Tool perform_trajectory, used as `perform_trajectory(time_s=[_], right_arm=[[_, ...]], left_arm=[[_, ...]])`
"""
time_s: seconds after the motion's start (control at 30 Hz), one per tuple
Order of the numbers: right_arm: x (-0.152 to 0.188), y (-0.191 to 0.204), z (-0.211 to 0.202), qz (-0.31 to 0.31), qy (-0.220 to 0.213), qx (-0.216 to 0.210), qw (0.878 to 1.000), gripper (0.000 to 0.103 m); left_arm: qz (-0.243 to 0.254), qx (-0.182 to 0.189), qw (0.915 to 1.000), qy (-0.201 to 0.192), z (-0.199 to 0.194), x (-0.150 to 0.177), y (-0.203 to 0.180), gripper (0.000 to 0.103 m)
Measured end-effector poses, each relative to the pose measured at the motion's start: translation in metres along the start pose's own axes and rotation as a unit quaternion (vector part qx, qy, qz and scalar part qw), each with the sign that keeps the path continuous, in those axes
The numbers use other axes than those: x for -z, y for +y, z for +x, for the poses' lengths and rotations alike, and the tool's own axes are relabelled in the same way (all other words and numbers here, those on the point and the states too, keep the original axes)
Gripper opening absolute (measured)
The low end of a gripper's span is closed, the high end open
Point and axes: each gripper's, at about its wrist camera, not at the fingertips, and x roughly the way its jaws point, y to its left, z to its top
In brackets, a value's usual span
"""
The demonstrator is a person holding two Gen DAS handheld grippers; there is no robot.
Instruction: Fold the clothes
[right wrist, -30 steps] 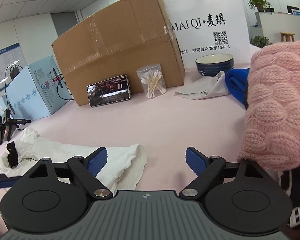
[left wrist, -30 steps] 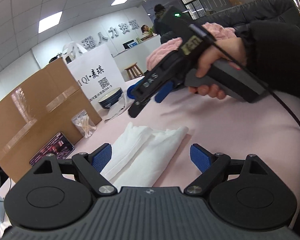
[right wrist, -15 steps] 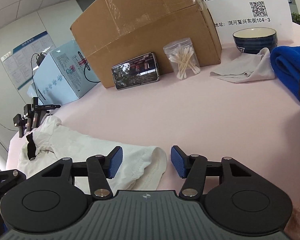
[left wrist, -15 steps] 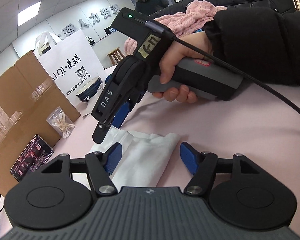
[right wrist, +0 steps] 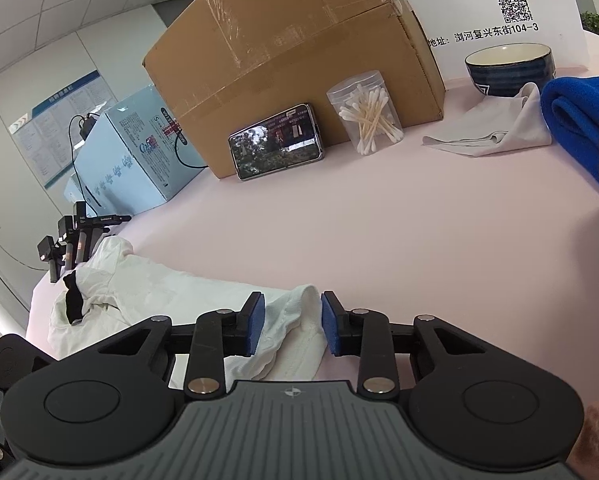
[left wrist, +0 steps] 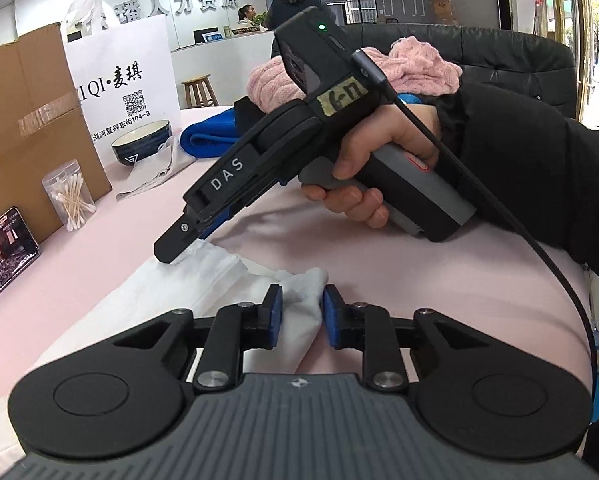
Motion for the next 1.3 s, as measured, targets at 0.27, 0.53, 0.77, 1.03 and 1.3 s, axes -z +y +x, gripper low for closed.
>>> perform_trajectory(time_s=[0.27,0.53,0.77,1.03,1.3], right_arm=[[-0.003,0.008,-0.012,-0.014,-0.039,0.005,0.999,0.007],[-0.021,0.042,-0.015,-0.028,-0.082,0.007,0.996,0.005],[-0.045,0.105,0.002,-0.048,-0.100,0.004,0.994,0.005],[-0.080,0.224,0.053,-0.144,-0.097,-0.038,0.984,0.005],[-0.075,0.334,0.155,-0.228,-0.030,-0.086,0.969,0.005]], left_arm=[[0.009,-0.021,0.9993,-0.030,-0.014,-0.005,0.002,0.009],[-0.022,-0.066,0.9934,-0.092,-0.061,-0.003,0.018,0.007],[-0.078,-0.110,0.9774,-0.163,-0.120,0.018,0.037,0.006],[-0.145,-0.184,0.9390,-0.252,-0.215,0.068,0.058,0.004],[-0.201,-0.281,0.9013,-0.261,-0.292,0.137,0.069,0.004]])
